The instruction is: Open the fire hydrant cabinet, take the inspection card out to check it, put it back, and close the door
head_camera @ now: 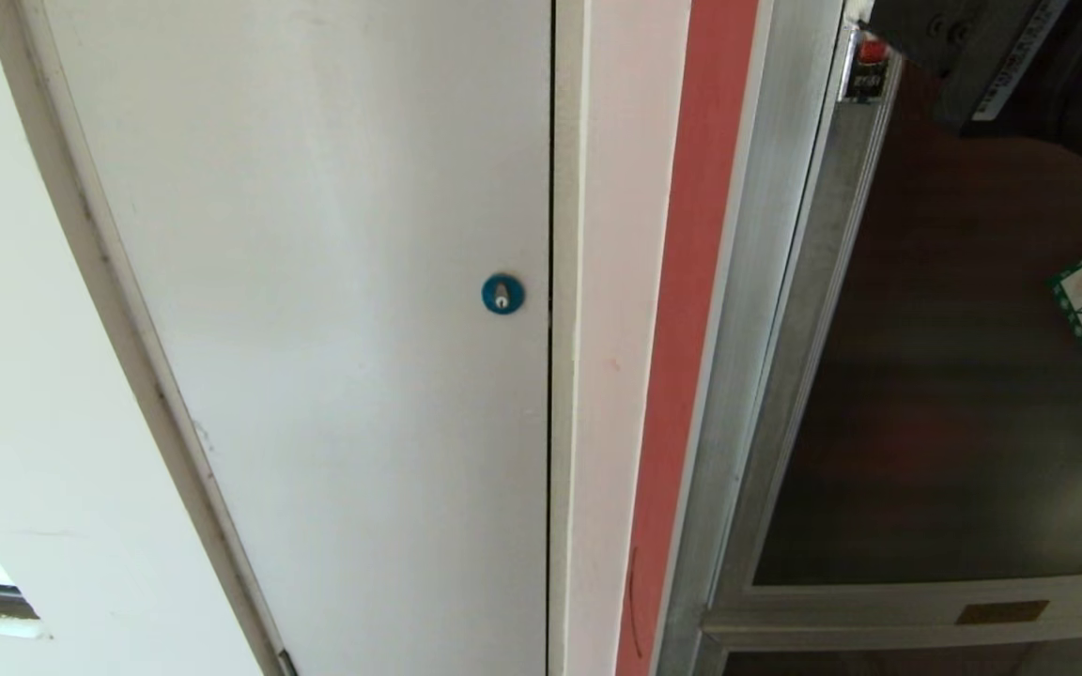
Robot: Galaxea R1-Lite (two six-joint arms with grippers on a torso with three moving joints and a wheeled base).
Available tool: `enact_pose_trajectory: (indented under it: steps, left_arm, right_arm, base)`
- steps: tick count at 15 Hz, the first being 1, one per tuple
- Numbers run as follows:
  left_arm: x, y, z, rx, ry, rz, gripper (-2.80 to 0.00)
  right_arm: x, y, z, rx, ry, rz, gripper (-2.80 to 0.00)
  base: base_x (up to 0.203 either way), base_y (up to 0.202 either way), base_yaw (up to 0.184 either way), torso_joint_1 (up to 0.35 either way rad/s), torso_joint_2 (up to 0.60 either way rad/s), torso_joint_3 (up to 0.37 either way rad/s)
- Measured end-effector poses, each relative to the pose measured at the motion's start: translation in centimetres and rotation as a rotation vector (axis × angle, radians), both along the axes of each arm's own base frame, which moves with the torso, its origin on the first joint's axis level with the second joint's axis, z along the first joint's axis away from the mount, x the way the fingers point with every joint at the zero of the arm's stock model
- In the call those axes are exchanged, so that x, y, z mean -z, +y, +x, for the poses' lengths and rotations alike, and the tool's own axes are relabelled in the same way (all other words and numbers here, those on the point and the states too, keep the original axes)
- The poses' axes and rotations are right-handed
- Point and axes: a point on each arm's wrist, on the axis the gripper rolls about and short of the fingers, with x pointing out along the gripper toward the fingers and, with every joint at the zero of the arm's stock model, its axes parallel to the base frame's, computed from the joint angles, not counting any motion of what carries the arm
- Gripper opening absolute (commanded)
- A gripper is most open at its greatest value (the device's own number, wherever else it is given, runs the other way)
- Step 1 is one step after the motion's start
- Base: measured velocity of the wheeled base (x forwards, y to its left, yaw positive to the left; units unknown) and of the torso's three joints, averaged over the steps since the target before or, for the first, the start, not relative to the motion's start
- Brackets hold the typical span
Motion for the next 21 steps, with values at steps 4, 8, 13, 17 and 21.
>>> enact_pose_trajectory:
  steps: [4,8,13,17,21]
  left_arm:
    - [0.0,0.0,0.0,0.000,0.000,0.000,-2.80]
    - [0.0,0.0,0.0,0.000,0.000,0.000,-2.80]
    - [0.0,0.0,0.0,0.000,0.000,0.000,-2.80]
    - [0.0,0.0,0.0,0.000,0.000,0.000,-2.80]
    - [0.0,0.0,0.0,0.000,0.000,0.000,-2.80]
  right_arm:
    - [-0.3,0.3,1.1,0.031,-0.001,0.001,0.00]
    - [-0.3,0.4,2.4,0.073,-0.024,0.021,-2.80]
    - [-0.4,0.5,2.8,0.081,-0.028,0.023,-2.80]
    - [-0.4,0.6,2.9,0.080,-0.027,0.022,-2.80]
    - [-0.4,0.5,2.8,0.081,-0.026,0.022,-2.80]
  base:
    - [0.000,0.000,0.000,0.000,0.00,0.000]
    - [0.000,0.000,0.000,0.000,0.00,0.000]
    - [0.000,0.000,0.000,0.000,0.00,0.000]
    - [0.000,0.000,0.000,0.000,0.00,0.000]
    - [0.000,0.000,0.000,0.000,0.00,0.000]
